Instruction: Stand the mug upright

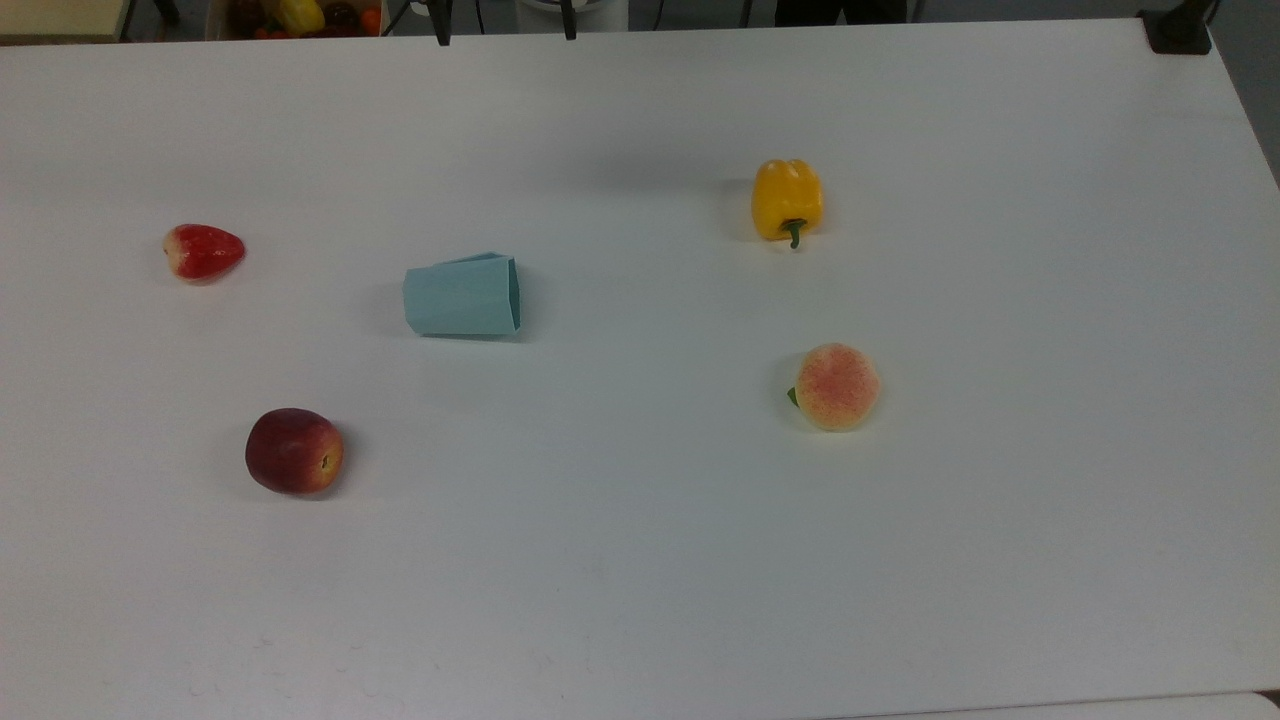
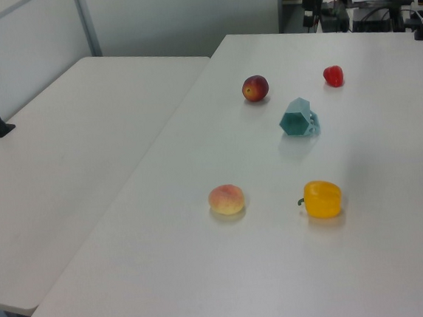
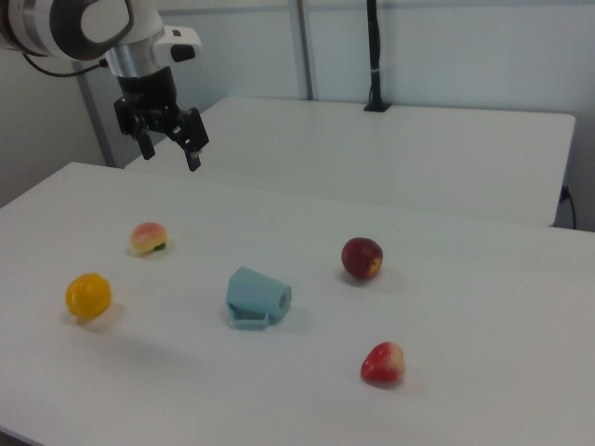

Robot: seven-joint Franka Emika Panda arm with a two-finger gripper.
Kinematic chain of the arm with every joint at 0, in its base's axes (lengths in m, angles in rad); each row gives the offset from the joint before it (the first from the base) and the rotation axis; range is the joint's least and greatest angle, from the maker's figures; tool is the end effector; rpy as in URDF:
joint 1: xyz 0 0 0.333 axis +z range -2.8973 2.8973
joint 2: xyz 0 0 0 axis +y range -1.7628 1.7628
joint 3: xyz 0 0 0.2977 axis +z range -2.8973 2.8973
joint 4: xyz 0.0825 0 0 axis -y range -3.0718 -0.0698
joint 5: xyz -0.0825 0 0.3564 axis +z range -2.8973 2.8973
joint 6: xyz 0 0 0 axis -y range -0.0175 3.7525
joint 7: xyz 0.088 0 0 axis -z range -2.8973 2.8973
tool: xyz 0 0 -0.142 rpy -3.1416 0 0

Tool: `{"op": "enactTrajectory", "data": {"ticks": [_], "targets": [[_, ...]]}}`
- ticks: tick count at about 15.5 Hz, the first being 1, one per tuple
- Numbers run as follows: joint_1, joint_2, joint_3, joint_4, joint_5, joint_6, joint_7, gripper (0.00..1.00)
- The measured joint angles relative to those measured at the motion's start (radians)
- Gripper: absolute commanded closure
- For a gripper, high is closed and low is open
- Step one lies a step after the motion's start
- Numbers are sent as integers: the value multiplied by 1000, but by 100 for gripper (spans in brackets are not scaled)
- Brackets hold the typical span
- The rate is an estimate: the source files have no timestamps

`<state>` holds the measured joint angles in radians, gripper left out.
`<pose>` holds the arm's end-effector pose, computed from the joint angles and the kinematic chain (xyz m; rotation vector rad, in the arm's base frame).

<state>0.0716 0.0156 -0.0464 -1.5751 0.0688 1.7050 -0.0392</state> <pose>0.5483 0.0229 0.5740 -3.0681 -0.0908 -0.1764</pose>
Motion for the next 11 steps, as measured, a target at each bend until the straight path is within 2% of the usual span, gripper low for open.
{"op": "enactTrajectory", "data": {"ticks": [11], "targets": [[1, 3, 0, -10, -2, 0, -6, 0]]}}
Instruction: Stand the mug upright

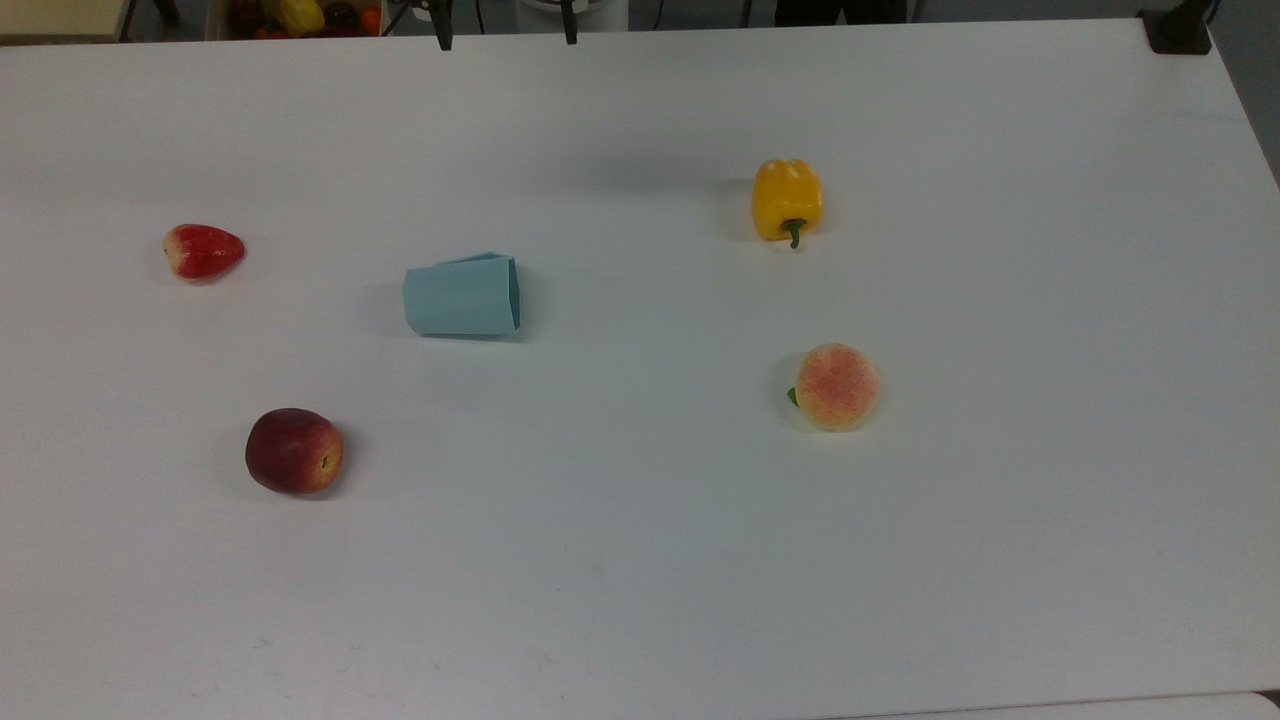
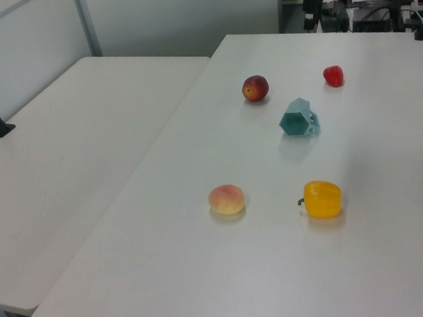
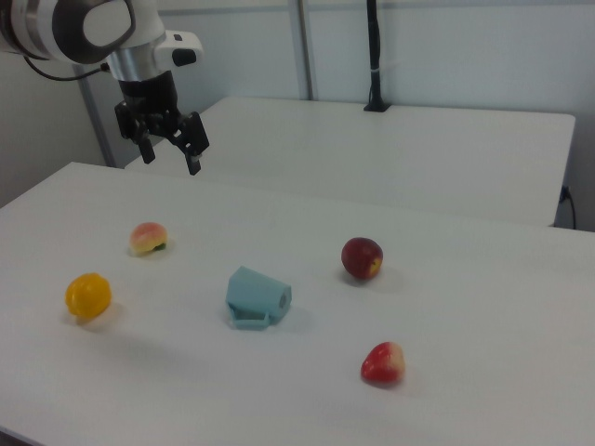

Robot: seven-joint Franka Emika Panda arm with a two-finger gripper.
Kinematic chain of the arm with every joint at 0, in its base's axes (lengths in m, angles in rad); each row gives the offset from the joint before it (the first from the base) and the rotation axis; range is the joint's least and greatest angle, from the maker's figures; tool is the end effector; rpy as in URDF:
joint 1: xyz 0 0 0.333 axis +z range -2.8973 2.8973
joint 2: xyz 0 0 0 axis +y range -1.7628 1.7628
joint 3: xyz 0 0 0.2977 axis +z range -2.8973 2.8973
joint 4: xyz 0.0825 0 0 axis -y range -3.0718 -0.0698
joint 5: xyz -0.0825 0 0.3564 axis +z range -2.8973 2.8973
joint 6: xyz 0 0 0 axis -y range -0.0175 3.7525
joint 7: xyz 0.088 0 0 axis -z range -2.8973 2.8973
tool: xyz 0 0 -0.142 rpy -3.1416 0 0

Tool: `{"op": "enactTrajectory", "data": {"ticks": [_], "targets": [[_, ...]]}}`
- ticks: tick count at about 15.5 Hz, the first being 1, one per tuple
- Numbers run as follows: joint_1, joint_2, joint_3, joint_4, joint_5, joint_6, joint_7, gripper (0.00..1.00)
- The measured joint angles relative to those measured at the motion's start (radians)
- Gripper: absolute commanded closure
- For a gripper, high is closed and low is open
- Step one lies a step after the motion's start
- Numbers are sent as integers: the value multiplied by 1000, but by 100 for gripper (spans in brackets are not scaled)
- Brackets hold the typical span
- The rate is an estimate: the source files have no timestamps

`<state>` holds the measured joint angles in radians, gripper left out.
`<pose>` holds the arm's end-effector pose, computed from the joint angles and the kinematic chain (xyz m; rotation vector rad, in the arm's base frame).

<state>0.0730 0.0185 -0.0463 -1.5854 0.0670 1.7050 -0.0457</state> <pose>0.5484 0.0235 0.5677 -3.0710 -0.1027 -0.1564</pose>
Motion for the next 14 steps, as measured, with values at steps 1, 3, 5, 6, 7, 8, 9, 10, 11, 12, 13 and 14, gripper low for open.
{"op": "enactTrajectory", "data": {"ticks": [1, 3, 5, 6, 7, 8, 9, 10, 11, 12, 13, 14], "targets": [[2, 1, 0, 0, -2, 0, 0, 0], [11, 6, 0, -2, -19, 0, 0, 0], [26, 15, 0, -2, -41, 0, 13, 0], [33, 20, 0, -2, -51, 1, 32, 0], [40, 26, 0, -2, -65, 1, 53, 0], [51, 33, 0, -2, -84, 1, 75, 0], [65, 43, 0, -3, -103, 4, 99, 0], [80, 56, 0, -3, -118, 19, 127, 0], [94, 69, 1, -4, -132, 43, 158, 0], [106, 85, 5, -5, -148, 64, 190, 0], [115, 101, 9, -5, -174, 81, 223, 0], [121, 117, 14, -5, -202, 95, 252, 0]]}}
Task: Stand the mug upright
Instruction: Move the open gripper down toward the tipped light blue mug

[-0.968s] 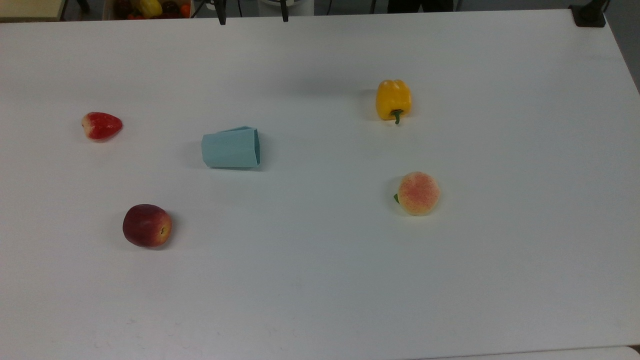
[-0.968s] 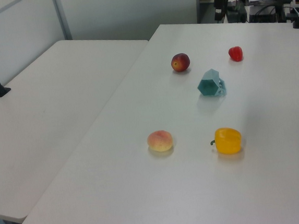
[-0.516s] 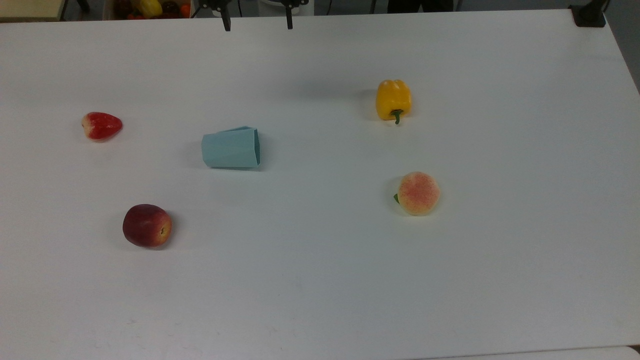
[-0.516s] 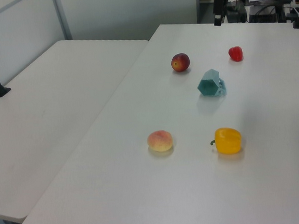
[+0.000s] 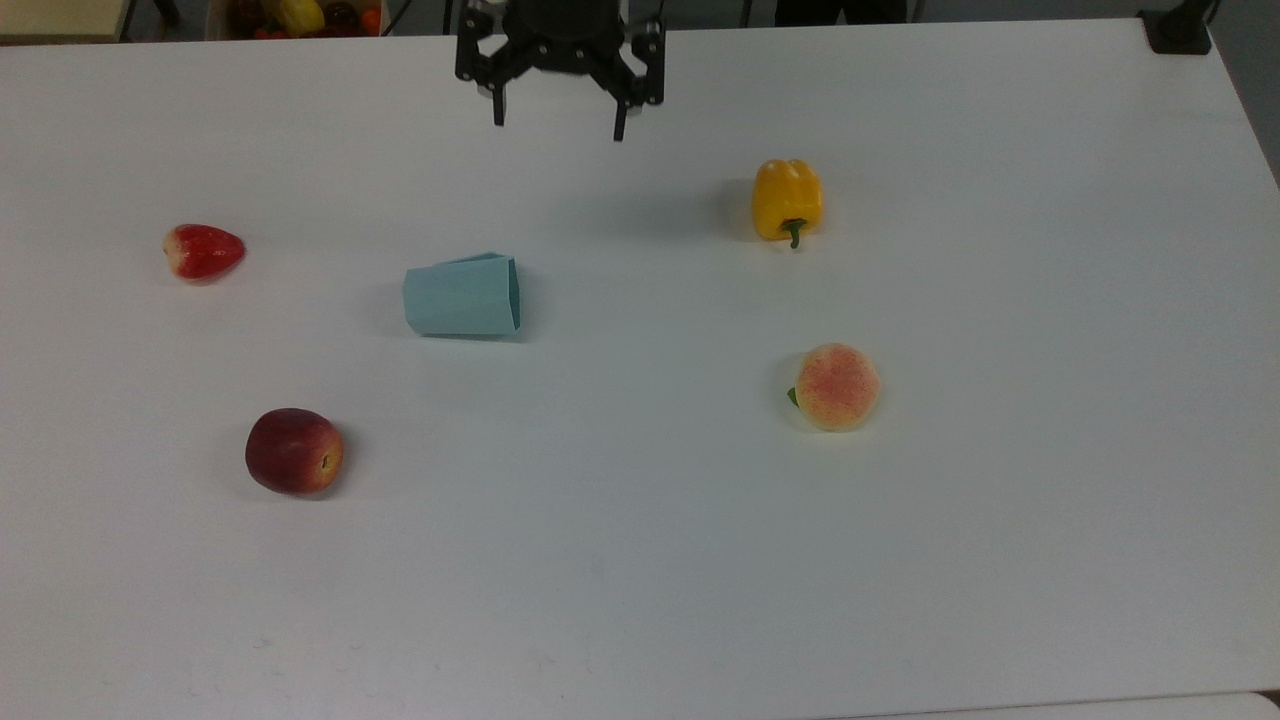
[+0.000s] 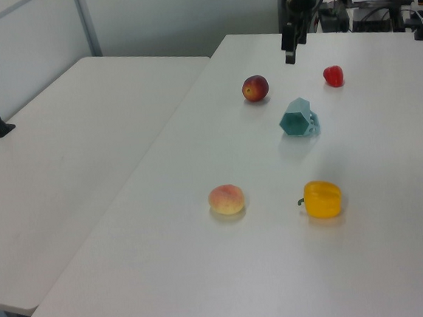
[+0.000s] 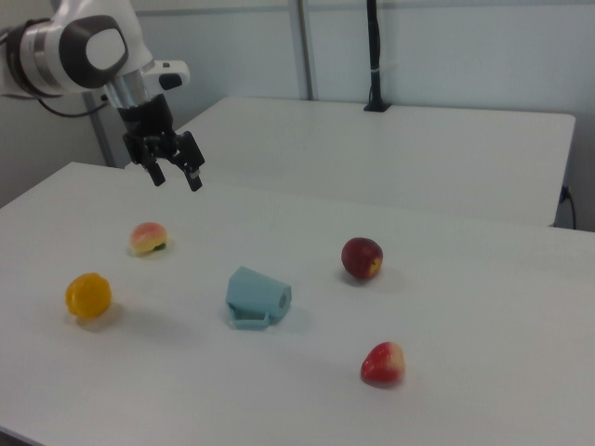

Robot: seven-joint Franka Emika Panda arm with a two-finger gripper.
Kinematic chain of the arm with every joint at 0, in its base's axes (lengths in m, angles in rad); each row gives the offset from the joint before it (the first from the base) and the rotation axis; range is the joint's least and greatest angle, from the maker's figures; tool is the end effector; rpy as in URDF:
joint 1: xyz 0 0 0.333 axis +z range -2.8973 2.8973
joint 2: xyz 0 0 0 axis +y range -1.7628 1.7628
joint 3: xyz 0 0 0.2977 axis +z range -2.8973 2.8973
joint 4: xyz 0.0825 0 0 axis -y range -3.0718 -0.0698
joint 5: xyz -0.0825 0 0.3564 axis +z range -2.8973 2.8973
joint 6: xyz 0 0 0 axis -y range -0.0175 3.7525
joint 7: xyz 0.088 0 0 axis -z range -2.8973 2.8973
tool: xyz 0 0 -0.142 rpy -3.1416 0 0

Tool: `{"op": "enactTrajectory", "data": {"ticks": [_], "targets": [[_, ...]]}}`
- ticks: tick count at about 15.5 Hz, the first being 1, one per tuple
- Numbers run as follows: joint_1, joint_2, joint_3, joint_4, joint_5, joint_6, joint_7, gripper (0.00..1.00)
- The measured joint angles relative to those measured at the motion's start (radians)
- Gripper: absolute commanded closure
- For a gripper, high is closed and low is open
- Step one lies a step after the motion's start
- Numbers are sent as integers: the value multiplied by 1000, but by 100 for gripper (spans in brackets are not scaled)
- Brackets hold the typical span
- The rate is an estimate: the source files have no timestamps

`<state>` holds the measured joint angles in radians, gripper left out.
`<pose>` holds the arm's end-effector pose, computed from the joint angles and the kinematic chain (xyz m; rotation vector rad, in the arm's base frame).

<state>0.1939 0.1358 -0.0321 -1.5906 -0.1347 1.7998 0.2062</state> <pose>0.5800 0.0795 0.5091 3.0171 -0.0274 0.1467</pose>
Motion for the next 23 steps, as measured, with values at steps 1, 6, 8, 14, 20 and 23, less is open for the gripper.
{"op": "enactTrajectory", "data": {"ticks": [1, 6, 8, 14, 20, 23], "targets": [[6, 15, 3, -1, -28, 13, 21, 0], [49, 76, 8, -4, -135, 32, 65, 0], [64, 100, 8, -9, -178, 36, 96, 0], [100, 189, 19, -110, -433, 156, 371, 0], [87, 224, 40, -174, -574, 158, 476, 0], [60, 259, 40, -181, -625, 158, 478, 0]]}}
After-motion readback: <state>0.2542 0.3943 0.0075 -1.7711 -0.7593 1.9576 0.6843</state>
